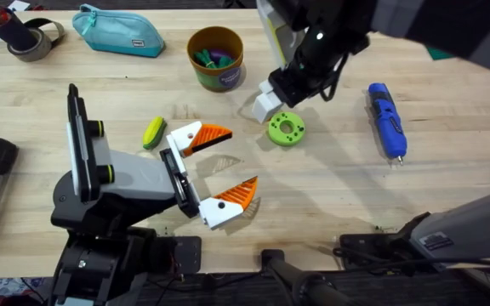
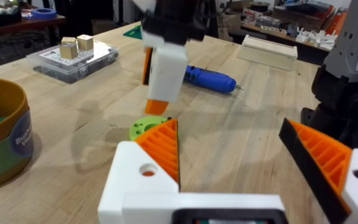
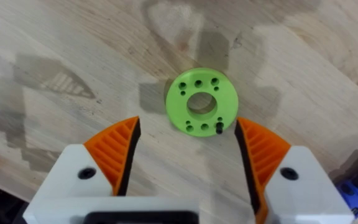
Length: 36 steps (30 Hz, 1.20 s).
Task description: Pick up the gripper from the table and insert it into the empty holder that is missing its gripper. Then pick up a screw, insert it into the mounting hole, and use the screwdriver to tighten it. Finally, clean up the table by picking up the vegetable and placing it into the bucket.
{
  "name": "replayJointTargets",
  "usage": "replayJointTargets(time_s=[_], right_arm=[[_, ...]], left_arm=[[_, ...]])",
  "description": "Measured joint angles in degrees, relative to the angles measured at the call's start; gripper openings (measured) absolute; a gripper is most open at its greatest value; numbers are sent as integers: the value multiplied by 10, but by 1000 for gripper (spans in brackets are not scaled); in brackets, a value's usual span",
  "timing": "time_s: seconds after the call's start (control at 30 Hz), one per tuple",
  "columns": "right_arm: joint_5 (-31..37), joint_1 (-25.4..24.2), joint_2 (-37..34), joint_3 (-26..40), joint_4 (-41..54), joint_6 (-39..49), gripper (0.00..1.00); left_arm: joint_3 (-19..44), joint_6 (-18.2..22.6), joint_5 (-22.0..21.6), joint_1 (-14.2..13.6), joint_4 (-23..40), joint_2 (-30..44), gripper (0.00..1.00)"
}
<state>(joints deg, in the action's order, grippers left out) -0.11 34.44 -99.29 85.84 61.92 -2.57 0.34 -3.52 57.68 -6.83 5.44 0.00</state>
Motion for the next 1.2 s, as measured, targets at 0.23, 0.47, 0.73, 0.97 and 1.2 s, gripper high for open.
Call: replayJointTargets(time_s=[0.23,0.47,0.73,0.97,1.2], right_arm=[[0,0,-8,-5,4,0,917],[0,-1,19,-16,25,0,917],[0,-16,130,-166,-43,-16,917],[0,-27,215,-289,-117,-39,917],[0,-41,228,-321,-159,-45,917]], left_arm=[[0,0,0,0,-1,0,989],[0,0,0,0,-1,0,990],[0,0,0,0,-1,0,990],[0,0,0,0,-1,0,989],[0,0,0,0,-1,0,989]])
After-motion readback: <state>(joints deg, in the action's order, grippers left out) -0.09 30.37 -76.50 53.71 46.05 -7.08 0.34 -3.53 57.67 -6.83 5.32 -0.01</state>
